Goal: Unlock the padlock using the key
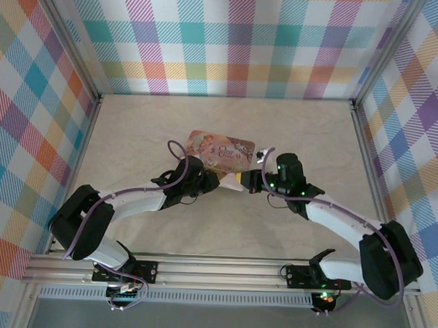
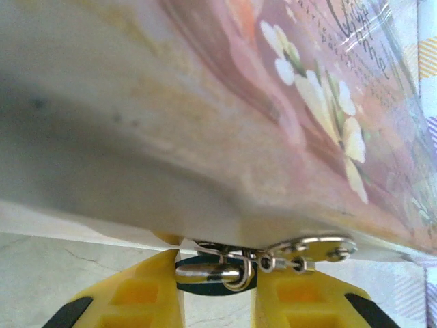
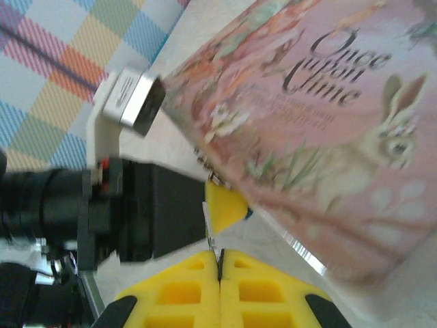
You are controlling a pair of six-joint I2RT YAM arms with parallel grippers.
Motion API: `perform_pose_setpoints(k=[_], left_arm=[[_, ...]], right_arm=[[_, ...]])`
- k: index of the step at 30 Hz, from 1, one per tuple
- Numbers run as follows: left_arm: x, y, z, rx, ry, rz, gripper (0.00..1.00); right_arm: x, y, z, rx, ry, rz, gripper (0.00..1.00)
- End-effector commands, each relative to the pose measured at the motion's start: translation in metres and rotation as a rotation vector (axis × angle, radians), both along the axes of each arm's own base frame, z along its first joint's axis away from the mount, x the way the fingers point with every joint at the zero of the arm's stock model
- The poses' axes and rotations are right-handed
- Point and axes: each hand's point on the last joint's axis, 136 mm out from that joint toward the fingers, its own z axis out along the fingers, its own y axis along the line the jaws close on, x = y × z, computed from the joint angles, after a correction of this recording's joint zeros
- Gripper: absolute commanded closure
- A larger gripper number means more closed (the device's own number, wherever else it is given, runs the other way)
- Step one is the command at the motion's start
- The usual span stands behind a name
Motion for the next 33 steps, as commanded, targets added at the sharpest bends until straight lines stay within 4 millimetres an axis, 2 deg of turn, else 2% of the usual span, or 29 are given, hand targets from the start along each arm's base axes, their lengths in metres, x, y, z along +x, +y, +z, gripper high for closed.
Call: perform_pose_setpoints(k=[1, 6, 11, 17, 33], left_arm=[[0.0, -0.012, 0.027, -0.093, 0.028, 0.02, 0.79], [-0.001, -0.014, 0.037, -0.126, 0.048, 0.033, 0.79], [-0.001, -0.013, 0.043, -0.134, 0.052, 0.042, 0.79], [-0.002, -0.015, 0.047, -0.15, 0.064, 0.044, 0.79], [-0.007, -0.016, 0.057, -0.179, 0.082, 0.037, 0.79]], right_arm=[[-0.009, 0.0, 0.001, -0.016, -0.131, 0.021, 1.0], [-0.018, 0.002, -0.017, -0.017, -0.177, 0.016, 1.0], [-0.024, 0.014, -0.037, -0.043, -0.19, 0.042, 1.0], [-0.022, 0.026, -0.052, -0.061, -0.213, 0.054, 1.0], [-0.018, 0.038, -0.063, -0.007, -0.247, 0.075, 1.0]])
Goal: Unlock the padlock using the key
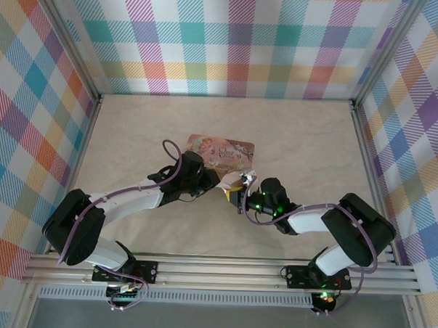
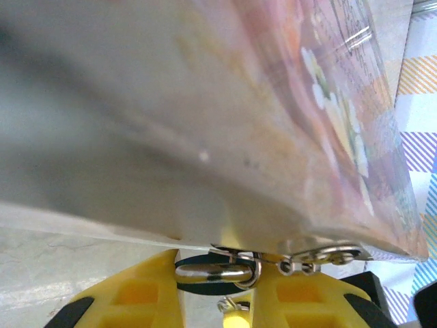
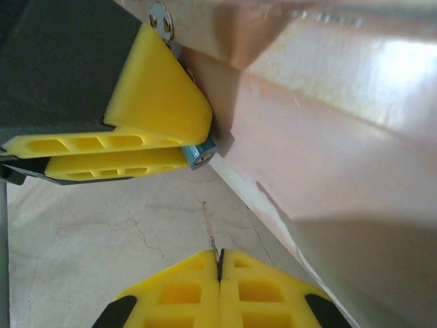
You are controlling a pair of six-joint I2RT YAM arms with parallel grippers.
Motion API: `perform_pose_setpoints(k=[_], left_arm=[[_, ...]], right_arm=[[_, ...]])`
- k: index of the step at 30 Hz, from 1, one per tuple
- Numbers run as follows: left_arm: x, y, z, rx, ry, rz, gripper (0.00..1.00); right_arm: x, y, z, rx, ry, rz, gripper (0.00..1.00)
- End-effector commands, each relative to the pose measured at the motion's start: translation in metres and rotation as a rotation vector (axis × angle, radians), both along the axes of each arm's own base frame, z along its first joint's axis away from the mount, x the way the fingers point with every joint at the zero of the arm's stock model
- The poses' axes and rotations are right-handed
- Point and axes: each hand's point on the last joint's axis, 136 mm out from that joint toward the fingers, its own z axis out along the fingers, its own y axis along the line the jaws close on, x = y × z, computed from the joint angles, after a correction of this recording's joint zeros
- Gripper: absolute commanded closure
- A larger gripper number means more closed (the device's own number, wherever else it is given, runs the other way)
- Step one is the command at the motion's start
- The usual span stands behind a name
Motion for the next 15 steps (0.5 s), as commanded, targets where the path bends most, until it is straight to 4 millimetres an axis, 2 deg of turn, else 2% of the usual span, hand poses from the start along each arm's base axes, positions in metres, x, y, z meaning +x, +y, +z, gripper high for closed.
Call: perform_pose_setpoints(k=[1, 15], left_arm=[[0.004, -0.012, 0.0387, -0.076, -0.063, -0.022, 0.79], [0.0007, -0.0095, 0.0374, -0.071, -0.058, -0.024, 0.8]], right_arm=[[-0.002, 0.007, 0.0105, 0.053, -0.041, 0.028, 1.0], [0.0, 0.0087, 0.0155, 0.095, -0.041, 0.024, 1.0]])
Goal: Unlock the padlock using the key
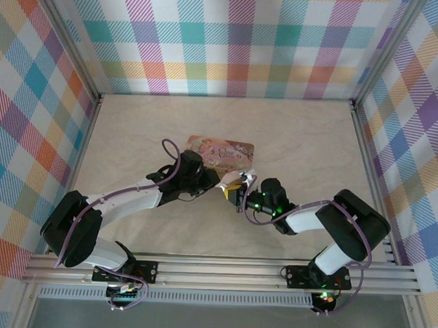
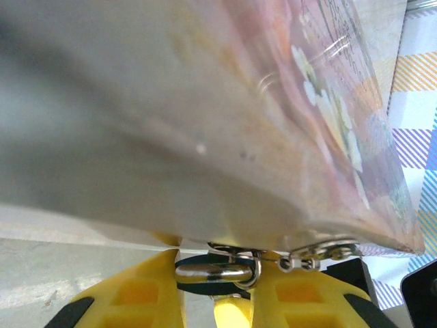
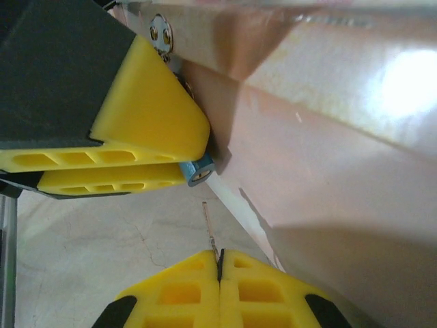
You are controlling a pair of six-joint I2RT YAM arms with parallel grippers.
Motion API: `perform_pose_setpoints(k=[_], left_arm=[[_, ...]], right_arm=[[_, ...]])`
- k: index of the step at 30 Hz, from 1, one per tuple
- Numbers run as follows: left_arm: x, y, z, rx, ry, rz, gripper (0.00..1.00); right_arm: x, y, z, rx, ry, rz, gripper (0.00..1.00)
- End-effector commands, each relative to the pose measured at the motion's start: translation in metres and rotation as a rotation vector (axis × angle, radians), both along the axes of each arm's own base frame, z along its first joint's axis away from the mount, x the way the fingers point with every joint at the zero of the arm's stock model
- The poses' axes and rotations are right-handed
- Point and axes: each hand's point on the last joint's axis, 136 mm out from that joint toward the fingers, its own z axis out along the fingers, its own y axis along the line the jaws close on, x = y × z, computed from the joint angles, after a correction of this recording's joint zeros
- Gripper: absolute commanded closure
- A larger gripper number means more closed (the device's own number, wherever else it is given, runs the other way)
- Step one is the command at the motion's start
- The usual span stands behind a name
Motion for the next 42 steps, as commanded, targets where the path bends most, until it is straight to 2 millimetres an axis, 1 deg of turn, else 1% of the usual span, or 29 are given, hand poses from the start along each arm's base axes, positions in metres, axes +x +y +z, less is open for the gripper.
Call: perform_pose_setpoints(k=[1, 9, 22, 32, 42], left_arm=[[0.003, -0.009, 0.031, -0.063, -0.059, -0.016, 0.8], [0.002, -0.009, 0.029, -0.062, -0.055, -0.019, 0.8], [0.0, -0.009, 0.03, -0.064, -0.05, -0.025, 0.81], [0.0, -0.007, 0.029, -0.061, -0.051, -0.02, 0.81], [-0.001, -0.009, 0.029, -0.064, -0.047, -0.027, 0.81]], right_arm=[[-0.005, 0.004, 0.01, 0.044, -0.019, 0.026, 1.0], [-0.006, 0.006, 0.012, 0.06, -0.02, 0.042, 1.0], [-0.001, 0.003, 0.014, 0.069, -0.022, 0.022, 1.0], [-0.002, 0.0, 0.002, 0.033, 0.001, 0.018, 1.0], [-0.002, 0.005, 0.01, 0.057, -0.015, 0.037, 1.0]])
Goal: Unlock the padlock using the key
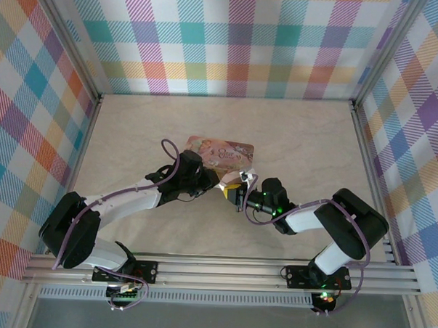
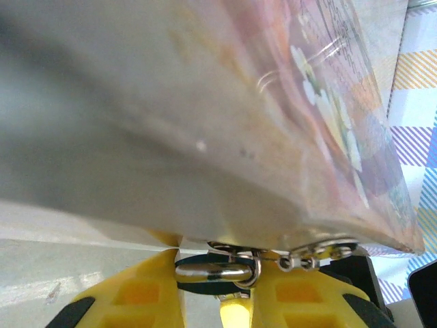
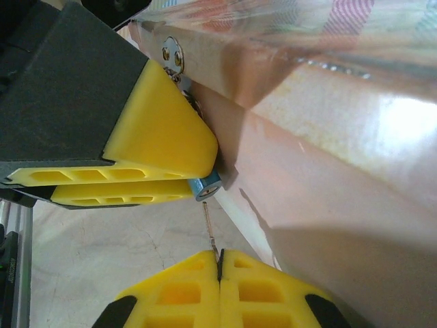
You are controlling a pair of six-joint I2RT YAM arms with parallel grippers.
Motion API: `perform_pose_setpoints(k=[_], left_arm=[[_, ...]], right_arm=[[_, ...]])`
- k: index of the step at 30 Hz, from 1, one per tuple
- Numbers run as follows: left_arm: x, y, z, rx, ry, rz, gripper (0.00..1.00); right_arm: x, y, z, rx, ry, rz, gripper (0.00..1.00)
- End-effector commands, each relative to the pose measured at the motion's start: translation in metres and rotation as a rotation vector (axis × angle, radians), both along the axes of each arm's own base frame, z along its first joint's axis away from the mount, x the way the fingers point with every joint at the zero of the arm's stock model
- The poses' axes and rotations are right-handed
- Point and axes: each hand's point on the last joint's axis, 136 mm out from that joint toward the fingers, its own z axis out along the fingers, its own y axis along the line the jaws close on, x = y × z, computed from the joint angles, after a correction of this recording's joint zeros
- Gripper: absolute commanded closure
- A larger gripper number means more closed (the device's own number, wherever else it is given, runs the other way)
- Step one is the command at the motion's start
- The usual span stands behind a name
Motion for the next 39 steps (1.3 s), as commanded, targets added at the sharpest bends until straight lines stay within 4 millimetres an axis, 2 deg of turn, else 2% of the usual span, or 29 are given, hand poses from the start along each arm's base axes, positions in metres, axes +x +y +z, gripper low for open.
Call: perform_pose_setpoints(k=[1, 29, 39], left_arm=[[0.0025, -0.0104, 0.0288, -0.068, -0.056, -0.023, 0.81], [-0.001, -0.0101, 0.0251, -0.062, -0.045, -0.034, 0.81], [-0.0016, -0.0097, 0.0265, -0.064, -0.048, -0.035, 0.81]], right_arm=[[-0.0016, 0.0017, 0.0042, 0.024, -0.01, 0.019, 1.0], [0.0023, 0.0048, 0.014, 0.069, -0.019, 0.029, 1.0], [0.0048, 0.006, 0.0084, 0.048, -0.01, 0.03, 1.0]])
